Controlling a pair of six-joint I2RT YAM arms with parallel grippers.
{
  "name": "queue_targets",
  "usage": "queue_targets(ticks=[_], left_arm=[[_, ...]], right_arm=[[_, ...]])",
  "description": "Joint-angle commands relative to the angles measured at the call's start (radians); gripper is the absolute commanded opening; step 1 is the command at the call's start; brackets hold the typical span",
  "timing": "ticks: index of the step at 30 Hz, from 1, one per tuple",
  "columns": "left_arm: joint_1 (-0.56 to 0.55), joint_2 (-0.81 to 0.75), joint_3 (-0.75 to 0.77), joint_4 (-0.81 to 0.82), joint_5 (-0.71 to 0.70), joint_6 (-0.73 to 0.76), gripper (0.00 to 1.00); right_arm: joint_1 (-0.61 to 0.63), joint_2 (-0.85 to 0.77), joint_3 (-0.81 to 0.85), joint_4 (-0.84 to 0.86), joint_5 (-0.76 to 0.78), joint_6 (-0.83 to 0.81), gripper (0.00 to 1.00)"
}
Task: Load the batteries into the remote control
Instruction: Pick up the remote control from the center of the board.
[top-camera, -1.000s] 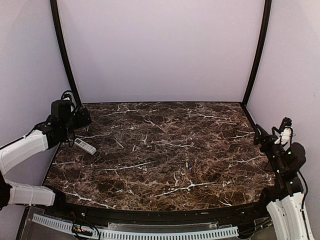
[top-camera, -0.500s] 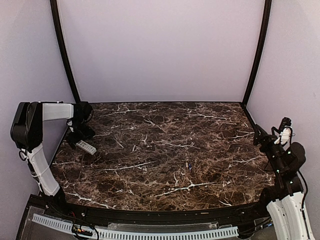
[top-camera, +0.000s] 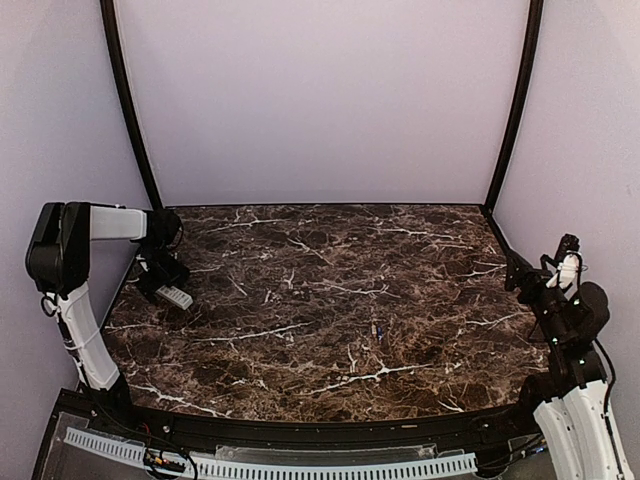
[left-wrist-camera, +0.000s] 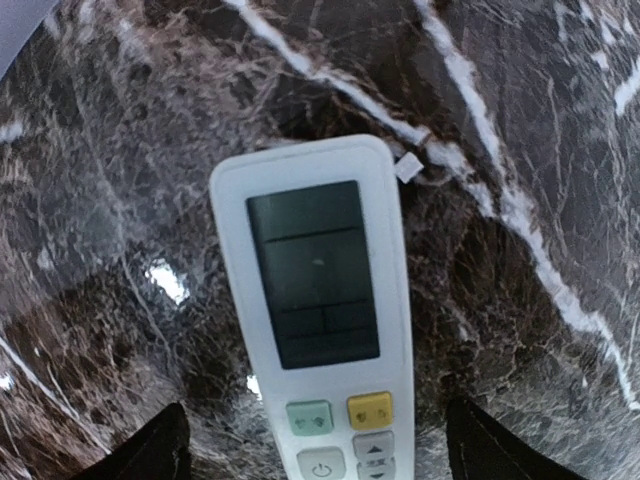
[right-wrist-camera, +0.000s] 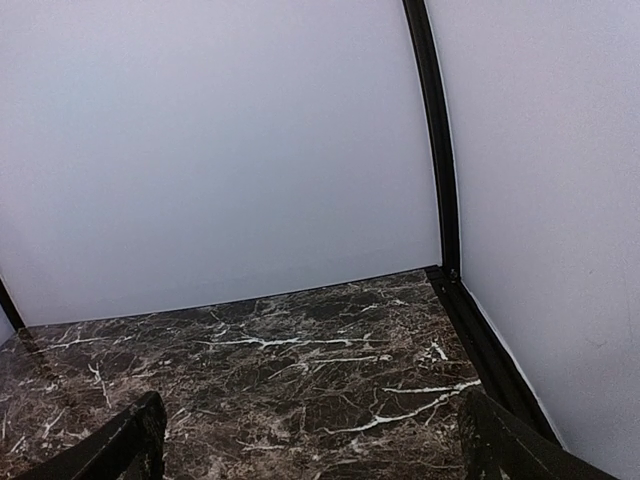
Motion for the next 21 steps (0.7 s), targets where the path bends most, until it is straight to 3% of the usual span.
queue_targets(ticks=[1,5,7,11,17,21], left_arm=[[0.006,0.013,-0.003,0.001,0.067,0.002,0.84],[0.007,0.039,0.005,0.018,0.099,-0.005,0.69],[0.008,0.045,0.009,0.016,0.098,-0.008,0.54],[0.007,0.013,-0.01,0.045,0.085,0.033,0.43],[0.007,-0.152,-0.114,0.194,0.129,0.126,0.24],[-0.038,-0.337,-0.195,0.342,0.145,0.191,0.19]], right_arm=[[0.003,-0.025,0.007,0.012,-0.005,-0.013,0.99],[0.002,-0.05,0.003,-0.003,0.005,-0.011,0.99],[0.002,-0.055,0.003,-0.006,0.007,-0.008,0.99],[0.002,-0.054,0.003,-0.006,0.006,-0.009,0.99],[0.003,-0.028,0.007,0.01,-0.011,-0.012,0.99],[0.003,0.013,0.033,0.027,-0.108,0.024,0.99]])
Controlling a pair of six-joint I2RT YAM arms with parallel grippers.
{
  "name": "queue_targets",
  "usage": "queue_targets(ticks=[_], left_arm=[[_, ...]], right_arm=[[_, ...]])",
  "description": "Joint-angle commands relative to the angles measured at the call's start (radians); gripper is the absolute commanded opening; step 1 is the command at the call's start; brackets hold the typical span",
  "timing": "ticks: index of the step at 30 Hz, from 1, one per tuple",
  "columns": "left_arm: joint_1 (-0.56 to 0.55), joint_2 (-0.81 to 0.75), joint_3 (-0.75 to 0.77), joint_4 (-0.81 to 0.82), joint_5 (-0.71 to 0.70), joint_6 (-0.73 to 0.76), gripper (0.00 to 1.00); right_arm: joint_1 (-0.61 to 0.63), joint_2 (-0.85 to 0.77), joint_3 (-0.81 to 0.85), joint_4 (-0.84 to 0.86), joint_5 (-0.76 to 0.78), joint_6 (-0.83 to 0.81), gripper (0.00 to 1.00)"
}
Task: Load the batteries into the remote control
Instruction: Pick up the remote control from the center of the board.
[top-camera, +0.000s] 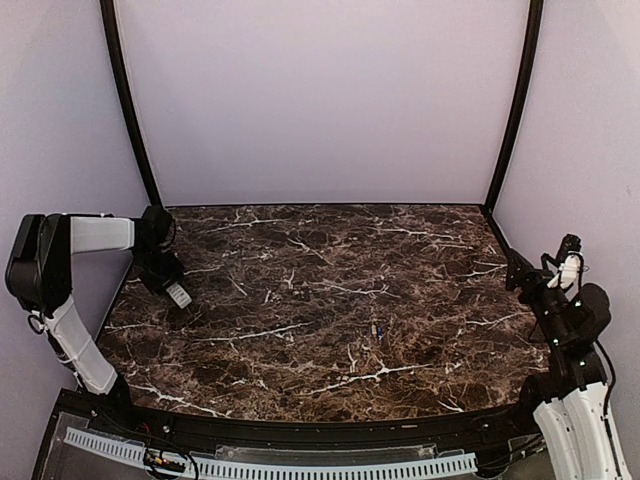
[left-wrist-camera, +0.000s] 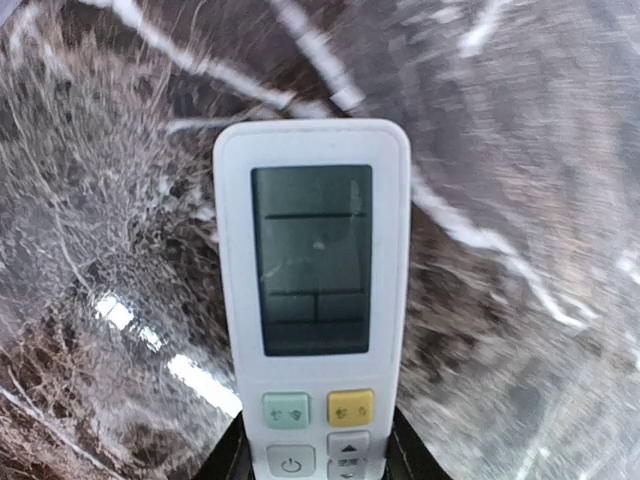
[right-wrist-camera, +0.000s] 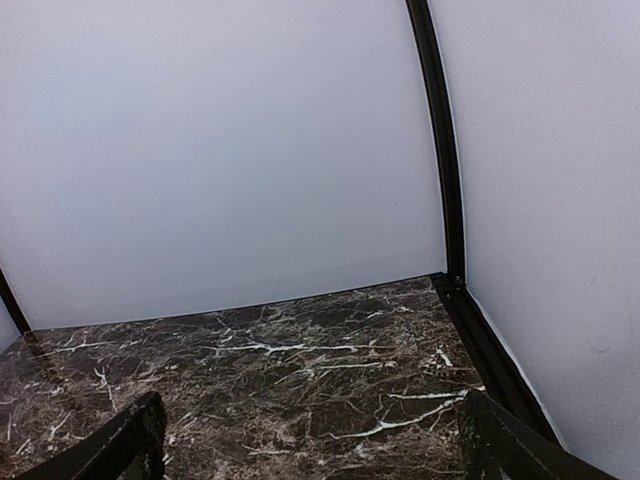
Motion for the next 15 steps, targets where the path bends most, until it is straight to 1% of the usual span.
queue_targets(ticks=[1,2,3,4,5,6,7,8,9,10,12,15], left_arm=[[-0.055,-0.254,-0.067,0.224,0.02,0.133,0.18],[-0.105,-0.288,-0.071,0.255,-0.005,0.16,0.17],[-0.133,-0.354,-0.076,0.317,-0.015,0.225,0.17],[-0.19,-0.383,-0.077,0.355,-0.025,0.258,0.17],[-0.217,-0.439,-0.083,0.436,-0.02,0.321,0.17],[-0.265,-0.489,-0.087,0.478,0.011,0.371,0.17],[-0.284,-0.511,-0.096,0.566,0.035,0.39,0.17],[-0.321,-0.549,-0.106,0.61,0.093,0.422,0.17],[-0.341,-0.564,-0.109,0.691,0.119,0.436,0.17],[-0.375,-0.586,-0.108,0.722,0.163,0.461,0.16],[-0.425,-0.601,-0.089,0.788,0.214,0.491,0.16],[-0.492,-0.606,-0.06,0.867,0.311,0.516,0.14]], right_arm=[[0.002,0.057,0.045,0.052,-0.135,0.037,0.98],[0.003,0.084,0.059,0.079,-0.19,0.055,0.99],[0.002,0.122,0.073,0.121,-0.249,0.076,0.98],[0.002,0.167,0.096,0.165,-0.307,0.1,0.98],[0.003,0.229,0.123,0.206,-0.364,0.127,0.97],[0.005,0.296,0.159,0.243,-0.419,0.159,0.95],[0.007,0.378,0.206,0.266,-0.491,0.187,0.92],[0.016,0.466,0.267,0.278,-0.564,0.208,0.89],[0.03,0.55,0.33,0.274,-0.629,0.223,0.85],[0.09,0.638,0.41,0.255,-0.678,0.226,0.82],[0.241,0.781,0.567,0.18,-0.698,0.166,0.8],[0.511,0.975,0.776,0.121,-0.69,0.019,0.85]])
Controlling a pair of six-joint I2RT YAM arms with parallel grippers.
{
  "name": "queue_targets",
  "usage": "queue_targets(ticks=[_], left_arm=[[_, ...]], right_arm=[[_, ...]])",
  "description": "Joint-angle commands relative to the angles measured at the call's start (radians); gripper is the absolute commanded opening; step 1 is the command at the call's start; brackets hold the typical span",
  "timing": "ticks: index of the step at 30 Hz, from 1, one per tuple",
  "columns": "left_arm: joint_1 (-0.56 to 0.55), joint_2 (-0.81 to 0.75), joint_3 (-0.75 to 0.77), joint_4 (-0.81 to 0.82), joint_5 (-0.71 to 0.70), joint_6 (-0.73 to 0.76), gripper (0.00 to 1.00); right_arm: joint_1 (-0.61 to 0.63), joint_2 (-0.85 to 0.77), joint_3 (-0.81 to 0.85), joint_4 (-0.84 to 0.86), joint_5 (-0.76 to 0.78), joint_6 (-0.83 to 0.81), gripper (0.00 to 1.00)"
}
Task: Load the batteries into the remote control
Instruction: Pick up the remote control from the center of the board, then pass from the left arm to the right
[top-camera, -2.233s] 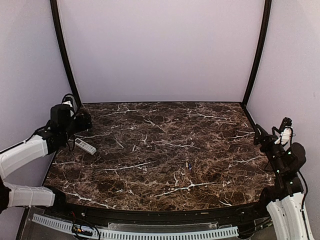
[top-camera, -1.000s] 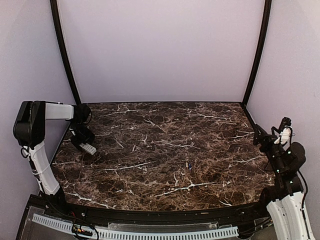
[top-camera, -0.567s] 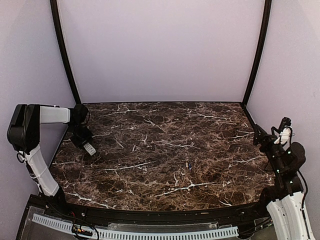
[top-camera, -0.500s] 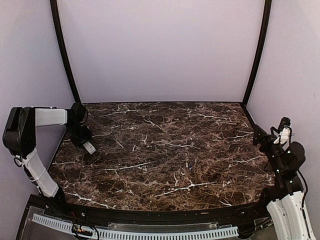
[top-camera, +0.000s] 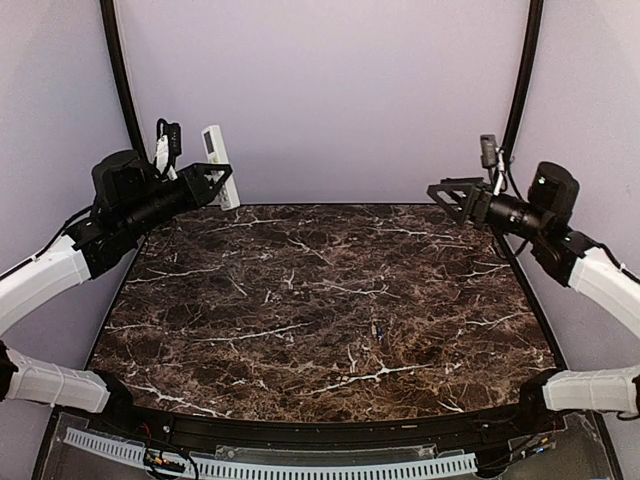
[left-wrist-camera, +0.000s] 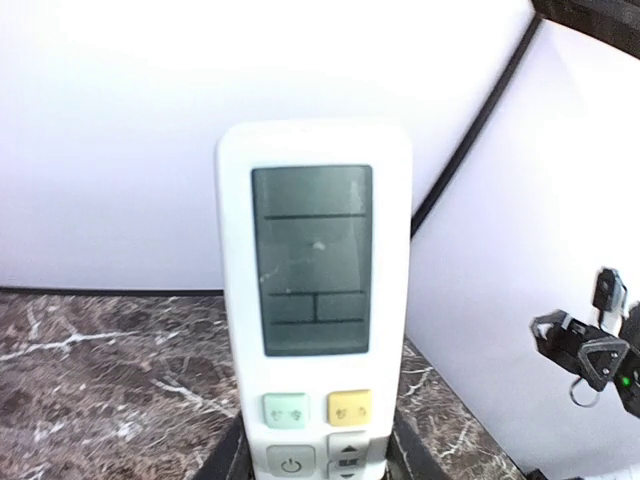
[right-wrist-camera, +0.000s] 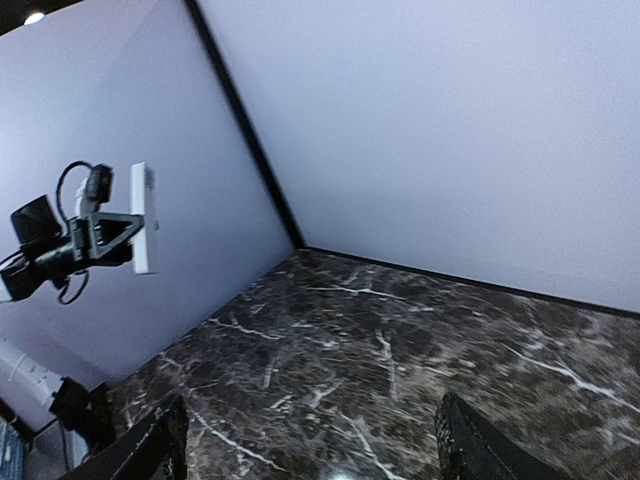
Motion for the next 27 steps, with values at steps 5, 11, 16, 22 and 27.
queue_targets(ticks=[5,11,16,22,27], left_arm=[[-0.155,-0.008,0.021,0.308,0.23,0.15,0.12],[-0.263,-0.001,-0.004,0.398,0.305,0.204,0.11],[-0.305,-0.001,-0.036,0.449,0.337,0.213,0.11],[-0.324,0.033,-0.033,0.46,0.348,0.214,0.11],[-0.332,0.035,-0.034,0.473,0.342,0.21,0.11]], right_arm=[[0.515,0.408,0.427,0.147,-0.152,-0.105,0.99],[0.653,0.626,0.616,0.207,-0.133,-0.106,0.99],[0.682,0.7,0.648,0.285,-0.223,-0.087,0.94],[0.704,0.748,0.684,0.312,-0.305,-0.07,0.7],[0.706,0.746,0.672,0.318,-0.309,-0.069,0.24]])
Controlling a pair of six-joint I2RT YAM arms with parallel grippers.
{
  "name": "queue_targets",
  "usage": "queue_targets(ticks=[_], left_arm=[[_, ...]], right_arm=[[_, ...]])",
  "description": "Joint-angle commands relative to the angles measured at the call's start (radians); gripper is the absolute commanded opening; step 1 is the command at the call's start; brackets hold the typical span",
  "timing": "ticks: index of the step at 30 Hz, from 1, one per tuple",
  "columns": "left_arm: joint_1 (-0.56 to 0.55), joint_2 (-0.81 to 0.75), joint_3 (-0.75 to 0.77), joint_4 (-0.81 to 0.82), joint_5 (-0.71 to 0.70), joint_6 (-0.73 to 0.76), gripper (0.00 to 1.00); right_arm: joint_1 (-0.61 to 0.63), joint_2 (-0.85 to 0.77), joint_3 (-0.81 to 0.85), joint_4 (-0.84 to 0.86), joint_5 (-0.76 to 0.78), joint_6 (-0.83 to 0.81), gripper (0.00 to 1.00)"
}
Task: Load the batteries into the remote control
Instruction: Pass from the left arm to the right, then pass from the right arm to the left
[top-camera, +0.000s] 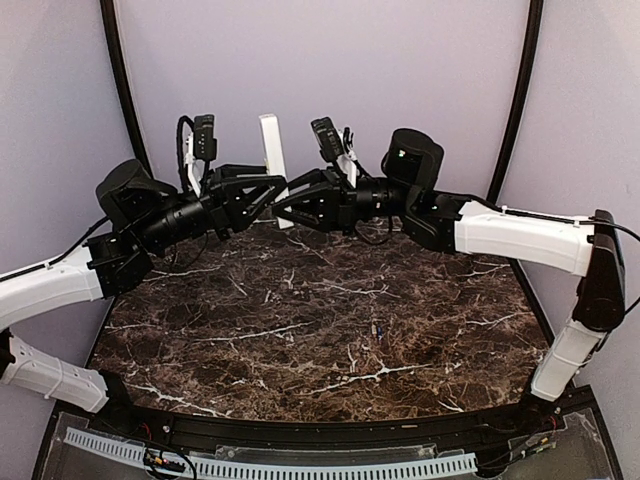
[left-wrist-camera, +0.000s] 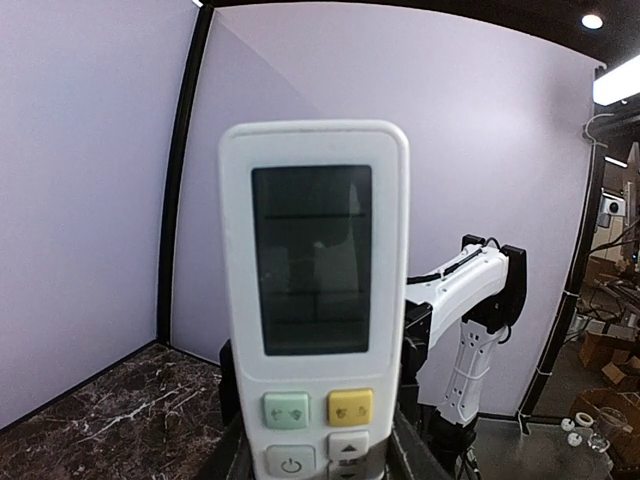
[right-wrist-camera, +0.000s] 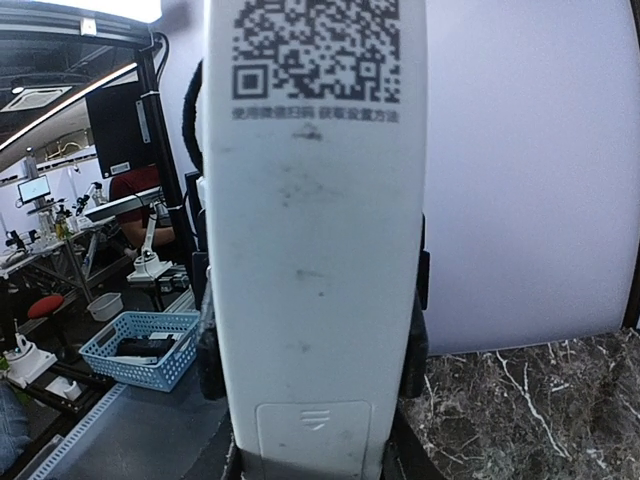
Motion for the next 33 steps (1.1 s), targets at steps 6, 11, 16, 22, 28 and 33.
queue_targets(ticks=[6,11,16,22,28,33], left_arm=[[-0.009,-0.022,-0.016,0.023,-0.024,-0.016,0.27],[-0.01,-0.071,-0.005,-0.118,-0.108,0.014,0.82],[-0.01,-0.126,0.076,-0.375,-0.183,0.142,0.85],[-0.01,-0.201,0.143,-0.672,-0.121,0.222,0.85],[-0.01,-0.215,0.158,-0.812,-0.035,0.15,0.88],[-0.009,-0.174,0.184,-0.837,-0.138,0.136,0.89]], right_arm=[[0.014,-0.05,-0.008,-0.025,0.007,-0.057,0.0],[0.033,-0.136,-0.013,-0.31,0.327,-0.268,0.0],[0.114,-0.206,-0.034,-0.54,0.666,-0.661,0.0],[0.156,-0.287,-0.112,-0.599,0.876,-0.996,0.0],[0.18,-0.284,-0.115,-0.598,1.053,-1.139,0.0],[0.205,-0.248,-0.099,-0.578,1.148,-1.186,0.0]])
